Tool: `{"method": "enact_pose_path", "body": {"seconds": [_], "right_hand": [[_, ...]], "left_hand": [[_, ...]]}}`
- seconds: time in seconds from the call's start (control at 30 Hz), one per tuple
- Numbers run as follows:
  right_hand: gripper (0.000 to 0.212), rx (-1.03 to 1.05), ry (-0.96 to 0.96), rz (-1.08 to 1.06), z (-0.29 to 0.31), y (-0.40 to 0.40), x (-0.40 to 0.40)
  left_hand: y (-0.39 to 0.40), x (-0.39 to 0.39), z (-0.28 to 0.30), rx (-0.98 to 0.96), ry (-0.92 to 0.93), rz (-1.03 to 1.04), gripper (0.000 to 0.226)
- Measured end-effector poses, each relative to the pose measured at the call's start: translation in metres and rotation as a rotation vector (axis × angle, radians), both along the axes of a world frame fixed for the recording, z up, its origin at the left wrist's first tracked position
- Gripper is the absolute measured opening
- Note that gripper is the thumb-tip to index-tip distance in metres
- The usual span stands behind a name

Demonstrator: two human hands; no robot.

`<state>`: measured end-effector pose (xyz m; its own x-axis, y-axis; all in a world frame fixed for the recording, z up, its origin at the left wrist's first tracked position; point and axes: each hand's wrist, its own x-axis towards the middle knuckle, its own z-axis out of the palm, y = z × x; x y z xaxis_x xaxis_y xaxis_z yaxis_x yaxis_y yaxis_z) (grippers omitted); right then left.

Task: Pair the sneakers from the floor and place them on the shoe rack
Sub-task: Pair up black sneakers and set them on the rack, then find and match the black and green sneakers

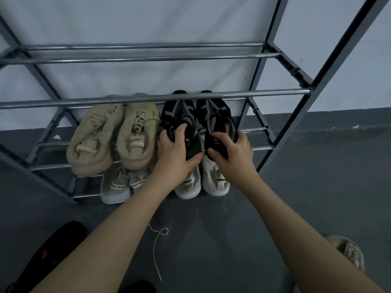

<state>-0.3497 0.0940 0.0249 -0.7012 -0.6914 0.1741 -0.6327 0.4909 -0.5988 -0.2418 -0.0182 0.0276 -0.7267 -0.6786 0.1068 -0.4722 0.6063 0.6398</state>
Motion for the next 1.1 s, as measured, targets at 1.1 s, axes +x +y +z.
{"method": "enact_pose_path", "body": {"seconds": [1.1], "right_hand": [[0.045,0.114,-0.018,0.486,-0.050,0.106,0.226]], "left_hand": [[0.120,0.291,-0.034,-0.156,-0.352,0.031,0.057]]}}
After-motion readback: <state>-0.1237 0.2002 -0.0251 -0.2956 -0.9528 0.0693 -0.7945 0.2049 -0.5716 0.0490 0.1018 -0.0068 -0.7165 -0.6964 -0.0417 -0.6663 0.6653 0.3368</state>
